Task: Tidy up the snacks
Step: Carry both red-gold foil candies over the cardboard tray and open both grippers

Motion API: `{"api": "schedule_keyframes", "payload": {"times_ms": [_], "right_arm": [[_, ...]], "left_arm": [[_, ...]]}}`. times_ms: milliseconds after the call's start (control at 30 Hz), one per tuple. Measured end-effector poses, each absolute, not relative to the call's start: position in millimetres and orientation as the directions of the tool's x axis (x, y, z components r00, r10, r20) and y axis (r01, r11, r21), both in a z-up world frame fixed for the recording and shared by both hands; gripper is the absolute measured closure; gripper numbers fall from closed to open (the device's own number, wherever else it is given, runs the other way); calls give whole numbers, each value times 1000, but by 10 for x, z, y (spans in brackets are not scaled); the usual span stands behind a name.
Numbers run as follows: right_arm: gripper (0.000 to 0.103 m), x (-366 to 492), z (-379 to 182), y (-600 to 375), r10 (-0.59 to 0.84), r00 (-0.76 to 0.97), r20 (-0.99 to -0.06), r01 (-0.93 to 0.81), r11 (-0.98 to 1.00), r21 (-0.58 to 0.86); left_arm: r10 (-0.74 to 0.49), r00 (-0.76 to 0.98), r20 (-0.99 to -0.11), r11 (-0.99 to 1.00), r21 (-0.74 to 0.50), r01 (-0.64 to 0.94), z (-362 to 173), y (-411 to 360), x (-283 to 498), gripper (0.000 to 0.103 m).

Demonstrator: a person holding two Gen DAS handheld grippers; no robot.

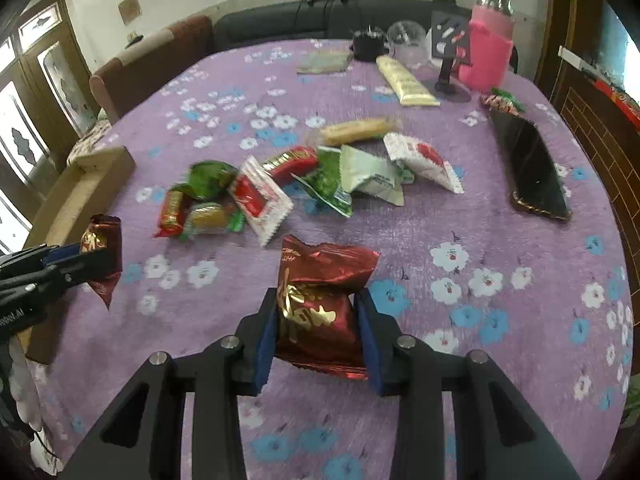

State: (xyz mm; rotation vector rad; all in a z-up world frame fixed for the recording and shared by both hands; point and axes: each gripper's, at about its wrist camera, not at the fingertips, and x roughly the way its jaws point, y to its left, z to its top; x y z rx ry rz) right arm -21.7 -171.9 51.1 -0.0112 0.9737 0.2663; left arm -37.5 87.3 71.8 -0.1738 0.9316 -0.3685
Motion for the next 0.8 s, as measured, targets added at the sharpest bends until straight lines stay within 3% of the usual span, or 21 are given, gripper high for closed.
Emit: {"api": "schedule_keyframes", "payload": {"times_ms": [167, 500, 800], "right_arm": [[67, -508, 868, -1455, 277, 564, -778, -297, 947, 122], [66, -928, 1301, -280, 537, 465, -704, -535, 804, 260], [66, -995, 954, 995, 588, 292, -754, -635, 709, 306]], "left_arm": [[-368, 600, -711, 926, -340, 166, 920, 1353, -653, 75], [-39, 685, -727, 989, -127, -79, 994, 2421, -1136, 75], [-17, 632, -774, 969, -168, -180, 625, 2976, -1178, 75]]}}
